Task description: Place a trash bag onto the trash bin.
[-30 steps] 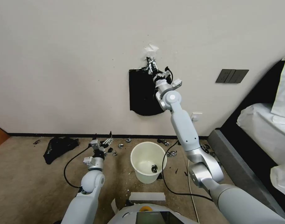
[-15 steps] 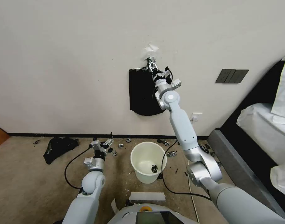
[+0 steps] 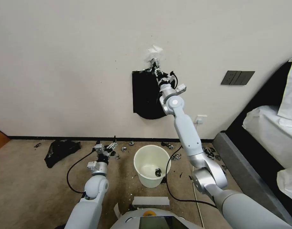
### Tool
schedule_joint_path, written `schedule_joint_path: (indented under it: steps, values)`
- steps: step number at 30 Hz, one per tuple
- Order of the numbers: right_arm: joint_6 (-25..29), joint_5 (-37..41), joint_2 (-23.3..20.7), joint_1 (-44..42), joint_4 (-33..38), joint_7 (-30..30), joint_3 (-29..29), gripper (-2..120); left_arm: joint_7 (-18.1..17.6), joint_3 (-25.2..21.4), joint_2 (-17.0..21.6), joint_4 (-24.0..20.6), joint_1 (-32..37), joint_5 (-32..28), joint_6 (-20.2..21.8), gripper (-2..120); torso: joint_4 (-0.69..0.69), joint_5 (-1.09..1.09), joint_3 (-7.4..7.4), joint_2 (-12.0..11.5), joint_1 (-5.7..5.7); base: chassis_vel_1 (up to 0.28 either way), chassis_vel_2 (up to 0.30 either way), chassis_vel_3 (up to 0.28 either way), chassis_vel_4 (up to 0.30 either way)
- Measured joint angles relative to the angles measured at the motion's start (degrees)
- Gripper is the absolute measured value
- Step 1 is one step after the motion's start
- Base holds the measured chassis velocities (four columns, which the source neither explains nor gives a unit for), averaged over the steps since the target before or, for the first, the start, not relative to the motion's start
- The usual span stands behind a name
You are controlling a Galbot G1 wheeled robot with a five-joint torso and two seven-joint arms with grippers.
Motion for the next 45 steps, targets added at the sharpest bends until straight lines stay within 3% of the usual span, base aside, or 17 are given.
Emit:
schedule_joint_path:
  steps: [16,23,45]
  values:
    - [-1.46,-7.61,-0.34,0.6,0.52,3.87,-1.53,15,0.02,0.23,-0.61,0.32,0.24,0.47,-0.46,100,0.0,0.0,0.0,0.0,0.0,0.0,0.0,0.0,0.0]
    - [-2.87,-10.93,-0.91,-0.11,3.69,5.61,-2.66,10,0.03,0.22,-0.72,0.52,0.28,0.69,-0.57,100,0.0,0.0,0.0,0.0,0.0,0.0,0.0,0.0,0.0]
    - [1.51,-13.15,-0.94,0.82,1.75,7.86,-4.81,8,0.01,0.1,-1.05,1.05,0.27,1.19,-1.02,100,0.0,0.0,0.0,0.0,0.0,0.0,0.0,0.0,0.0]
